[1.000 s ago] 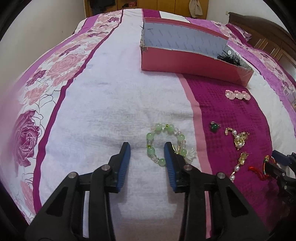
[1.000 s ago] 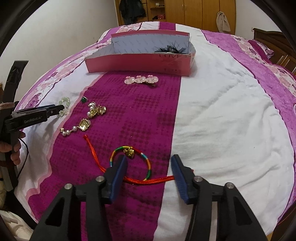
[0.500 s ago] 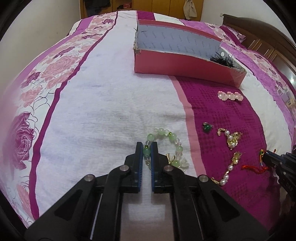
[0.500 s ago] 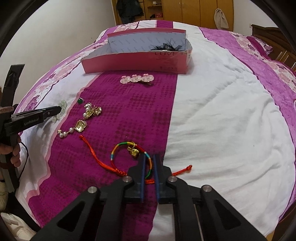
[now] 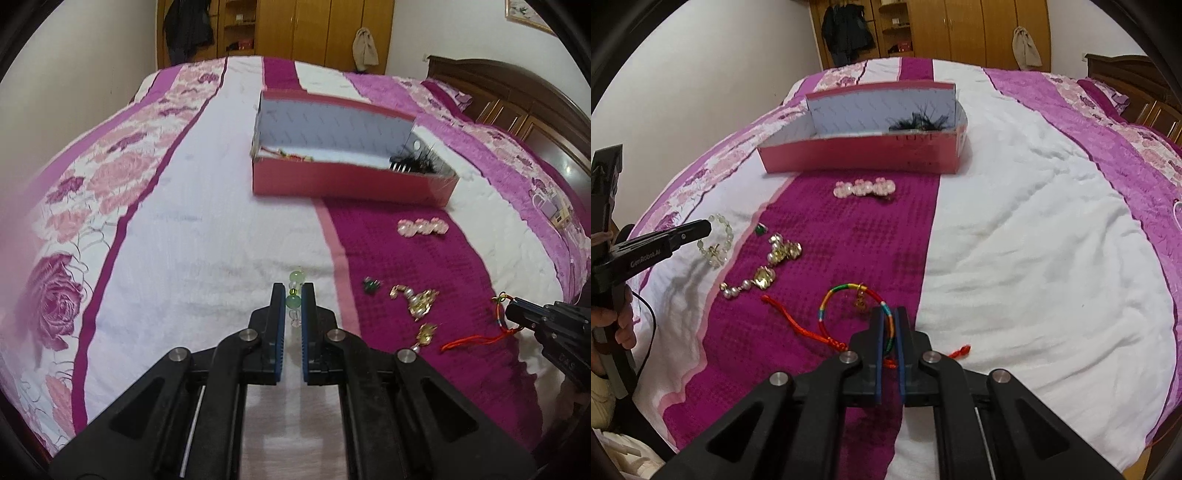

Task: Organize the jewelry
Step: 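Carry both bracelets into the pink shoebox and open both tools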

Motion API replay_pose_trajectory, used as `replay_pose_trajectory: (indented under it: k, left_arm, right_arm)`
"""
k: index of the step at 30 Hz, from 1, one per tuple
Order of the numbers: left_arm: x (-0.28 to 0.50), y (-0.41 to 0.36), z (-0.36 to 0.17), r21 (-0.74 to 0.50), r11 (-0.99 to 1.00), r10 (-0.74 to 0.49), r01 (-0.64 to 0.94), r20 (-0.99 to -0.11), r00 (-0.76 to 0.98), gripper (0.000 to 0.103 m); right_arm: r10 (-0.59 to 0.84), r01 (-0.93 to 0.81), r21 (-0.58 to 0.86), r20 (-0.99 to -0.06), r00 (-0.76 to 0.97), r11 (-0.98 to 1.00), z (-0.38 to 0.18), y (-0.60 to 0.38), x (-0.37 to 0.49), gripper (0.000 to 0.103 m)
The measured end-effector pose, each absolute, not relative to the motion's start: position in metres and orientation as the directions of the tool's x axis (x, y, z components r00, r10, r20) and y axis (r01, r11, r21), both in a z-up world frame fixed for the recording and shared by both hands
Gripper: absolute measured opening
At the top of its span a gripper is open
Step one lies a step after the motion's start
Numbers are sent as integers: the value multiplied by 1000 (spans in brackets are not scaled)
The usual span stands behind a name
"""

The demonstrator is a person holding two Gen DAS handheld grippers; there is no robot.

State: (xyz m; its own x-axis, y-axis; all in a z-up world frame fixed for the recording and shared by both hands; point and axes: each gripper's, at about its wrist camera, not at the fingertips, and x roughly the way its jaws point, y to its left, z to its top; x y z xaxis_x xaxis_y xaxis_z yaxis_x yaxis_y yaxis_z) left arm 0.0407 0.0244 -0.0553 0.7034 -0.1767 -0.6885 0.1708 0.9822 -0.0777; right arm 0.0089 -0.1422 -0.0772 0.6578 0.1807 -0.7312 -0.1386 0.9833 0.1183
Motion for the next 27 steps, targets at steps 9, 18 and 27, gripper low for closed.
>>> replay_pose_trajectory:
  k: [9, 18, 27]
  left_arm:
    - [31, 19, -32, -87, 975, -214, 204, -610, 763, 0]
    - [21, 14, -10, -74, 972, -230, 223, -505, 832, 0]
    - [26, 9, -2, -80, 969, -243, 233, -460, 854, 0]
  right_arm:
    - [196, -142, 135, -671, 715, 981, -61, -145, 7, 7]
    - [197, -147, 133, -586, 786, 980, -41, -145, 7, 7]
    - [198, -150, 133, -519, 832, 980, -23, -142, 17, 7]
